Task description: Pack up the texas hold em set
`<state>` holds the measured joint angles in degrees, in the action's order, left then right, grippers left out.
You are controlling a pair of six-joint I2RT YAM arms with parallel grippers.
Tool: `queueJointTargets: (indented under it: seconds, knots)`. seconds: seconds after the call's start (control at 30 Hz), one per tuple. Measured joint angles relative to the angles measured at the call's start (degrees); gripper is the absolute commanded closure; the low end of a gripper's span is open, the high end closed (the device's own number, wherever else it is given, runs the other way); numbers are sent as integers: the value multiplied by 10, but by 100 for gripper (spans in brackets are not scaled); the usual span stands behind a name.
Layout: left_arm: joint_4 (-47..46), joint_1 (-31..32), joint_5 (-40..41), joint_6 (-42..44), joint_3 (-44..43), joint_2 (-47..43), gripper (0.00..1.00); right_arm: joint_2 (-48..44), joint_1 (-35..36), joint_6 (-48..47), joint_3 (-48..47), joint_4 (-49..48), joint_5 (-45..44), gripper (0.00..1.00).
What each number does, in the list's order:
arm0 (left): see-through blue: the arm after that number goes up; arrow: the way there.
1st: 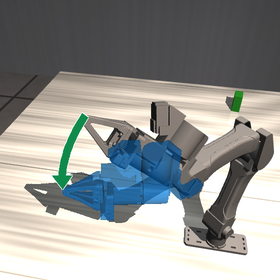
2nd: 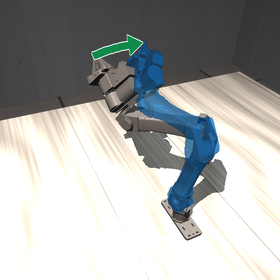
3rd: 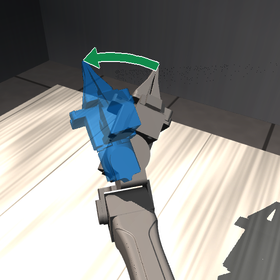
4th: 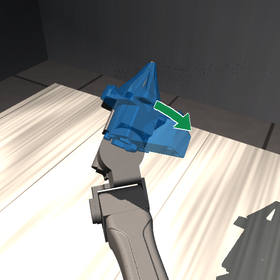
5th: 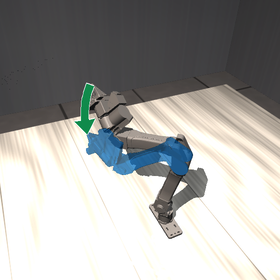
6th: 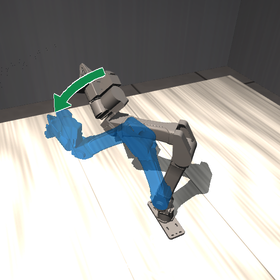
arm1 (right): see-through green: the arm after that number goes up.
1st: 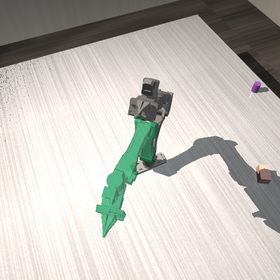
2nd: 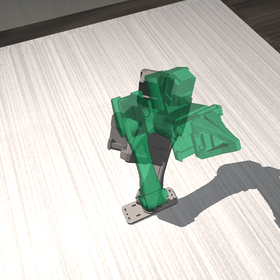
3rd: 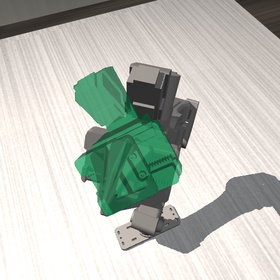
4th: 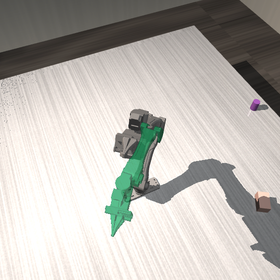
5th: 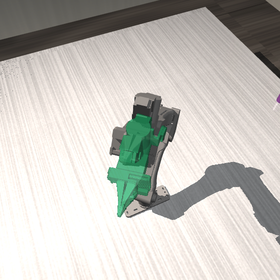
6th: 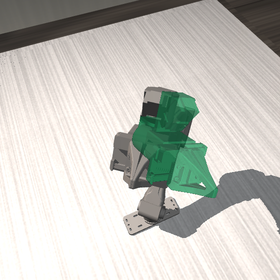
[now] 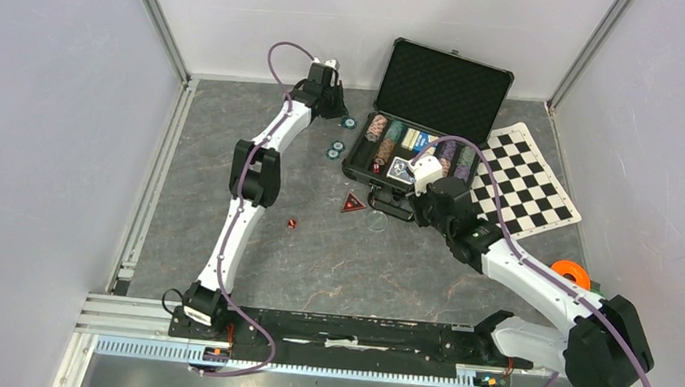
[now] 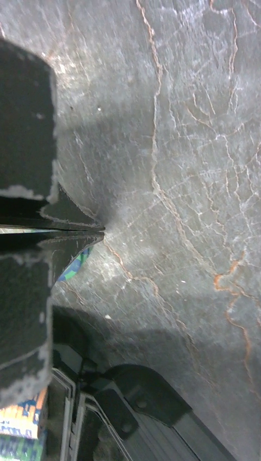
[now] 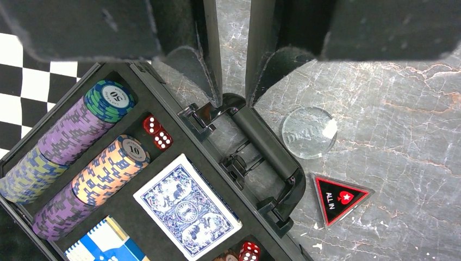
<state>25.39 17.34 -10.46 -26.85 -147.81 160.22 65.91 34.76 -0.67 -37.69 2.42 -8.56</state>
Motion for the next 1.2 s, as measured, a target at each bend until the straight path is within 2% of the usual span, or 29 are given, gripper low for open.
queueJointTargets:
  seconds: [0.37, 0.73, 0.93, 1.07, 1.2]
  knots:
    - [36, 29, 41, 127, 0, -13, 89, -23, 0, 16, 1, 2, 13, 73]
    - [41, 34, 7, 135, 2, -14, 91, -40, 0, 28, 1, 21, 21, 73]
    - [54, 35, 25, 137, 59, -52, 91, -41, 0, 35, 1, 26, 30, 73]
    - [60, 40, 31, 155, 73, -63, 74, -45, 0, 41, 1, 28, 37, 72]
    - [65, 55, 49, 185, 105, -85, 71, -49, 0, 48, 1, 29, 43, 72]
